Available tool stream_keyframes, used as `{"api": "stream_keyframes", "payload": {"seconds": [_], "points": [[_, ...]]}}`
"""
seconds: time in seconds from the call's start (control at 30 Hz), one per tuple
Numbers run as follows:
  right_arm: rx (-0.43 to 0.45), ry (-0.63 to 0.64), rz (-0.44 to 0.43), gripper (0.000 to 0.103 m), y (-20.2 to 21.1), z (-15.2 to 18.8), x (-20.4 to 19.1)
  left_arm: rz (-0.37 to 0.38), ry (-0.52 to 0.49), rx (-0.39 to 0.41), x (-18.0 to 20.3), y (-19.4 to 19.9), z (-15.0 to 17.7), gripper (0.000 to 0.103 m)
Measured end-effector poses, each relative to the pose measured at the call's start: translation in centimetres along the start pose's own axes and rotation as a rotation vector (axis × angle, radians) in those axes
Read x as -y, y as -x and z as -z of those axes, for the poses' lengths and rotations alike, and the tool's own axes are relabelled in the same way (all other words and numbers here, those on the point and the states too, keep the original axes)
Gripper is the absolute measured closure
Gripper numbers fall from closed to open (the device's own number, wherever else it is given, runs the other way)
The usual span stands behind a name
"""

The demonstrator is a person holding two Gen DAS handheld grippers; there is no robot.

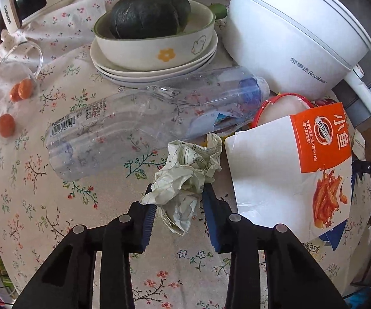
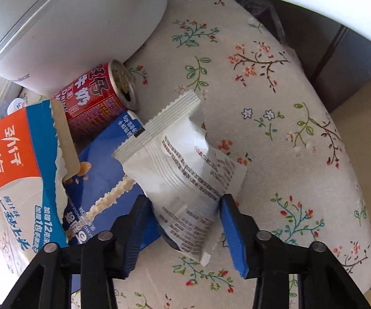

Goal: Collect trash
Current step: 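Grasp the white sachet with the right tool while the left tool grasps the crumpled tissue, then carry the white sachet and crumpled tissue over the white bin with both tools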

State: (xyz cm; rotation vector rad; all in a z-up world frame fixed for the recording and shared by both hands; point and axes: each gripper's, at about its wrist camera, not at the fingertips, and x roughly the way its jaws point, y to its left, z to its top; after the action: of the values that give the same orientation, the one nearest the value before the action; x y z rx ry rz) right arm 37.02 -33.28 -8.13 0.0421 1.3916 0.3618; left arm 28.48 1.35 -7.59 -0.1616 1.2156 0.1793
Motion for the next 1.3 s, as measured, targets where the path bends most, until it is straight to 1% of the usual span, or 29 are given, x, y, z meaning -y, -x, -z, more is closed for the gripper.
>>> {"api": "stream_keyframes", "payload": {"seconds": [0.13,0.17,0.27,0.33,0.47,0.57,0.73,0.87,1.03,1.13,1.2,1.3], "points": [[-0.032,0.031,-0.014,0.063,0.1,-0.1,-0.5,-0.047,-0.031,0.016,0.9,0.4,0.5,0.072],[-0.036,0.036,-0.01,0.067,0.2,-0.1,-0.5,-0.053,-0.04,0.022,1.1,0.6,0.6,0.073],[-0.029,0.06,0.017,0.075,0.7,0.1,-0.9,-0.068,-0.059,0.047,1.7,1.4,1.3,0.074],[-0.022,0.066,0.02,0.077,1.0,0.7,-1.0,-0.077,-0.067,0.058,1.6,2.0,1.7,0.074],[-0.003,0.075,0.021,0.08,1.5,2.2,-1.1,-0.088,-0.065,0.063,1.1,3.0,2.7,0.074],[0.007,0.094,0.033,0.081,2.4,3.5,-1.5,-0.139,-0.093,0.081,1.4,4.0,3.4,0.074],[-0.001,0.152,0.002,0.081,4.0,6.1,-3.2,-0.145,-0.081,0.085,1.5,5.7,4.8,0.074],[-0.001,0.198,-0.01,0.081,4.5,8.0,-5.0,-0.158,-0.085,0.105,2.0,7.1,6.0,0.074],[0.039,0.216,-0.049,0.081,4.6,10.8,-7.0,-0.125,-0.102,0.137,3.2,9.5,8.2,0.074],[0.08,0.251,-0.02,0.081,4.7,12.9,-8.5,-0.097,-0.123,0.149,4.1,10.7,9.7,0.074],[0.104,0.266,-0.016,0.081,5.0,14.5,-9.1,-0.078,-0.137,0.152,4.7,11.4,10.6,0.074],[0.137,0.274,-0.002,0.081,5.3,16.1,-9.7,-0.066,-0.148,0.156,5.0,12.0,11.1,0.074]]}}
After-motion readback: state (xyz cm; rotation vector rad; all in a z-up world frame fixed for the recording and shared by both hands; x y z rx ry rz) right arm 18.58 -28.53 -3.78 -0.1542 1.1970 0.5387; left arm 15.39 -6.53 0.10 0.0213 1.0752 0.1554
